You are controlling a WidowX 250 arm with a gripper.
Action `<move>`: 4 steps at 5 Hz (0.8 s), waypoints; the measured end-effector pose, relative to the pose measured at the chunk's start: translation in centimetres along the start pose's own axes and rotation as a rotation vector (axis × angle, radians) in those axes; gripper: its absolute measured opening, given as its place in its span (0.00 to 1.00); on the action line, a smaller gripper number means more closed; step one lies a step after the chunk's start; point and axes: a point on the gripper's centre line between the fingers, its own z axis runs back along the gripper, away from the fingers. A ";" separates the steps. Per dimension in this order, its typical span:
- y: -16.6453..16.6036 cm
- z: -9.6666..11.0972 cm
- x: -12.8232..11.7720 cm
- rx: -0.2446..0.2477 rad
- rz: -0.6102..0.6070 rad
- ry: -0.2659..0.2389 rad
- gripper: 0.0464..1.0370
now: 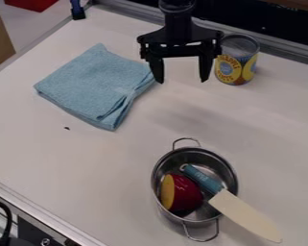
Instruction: Put the blue towel between the can and the cooking pot
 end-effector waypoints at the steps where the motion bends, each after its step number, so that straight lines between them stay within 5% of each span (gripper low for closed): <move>1: 0.2 -0.9 -0.4 0.016 -0.006 0.031 0.96; 3: 5.7 0.7 3.6 0.015 0.031 0.041 0.96; 4: 9.1 0.8 5.1 0.076 -0.014 0.024 0.96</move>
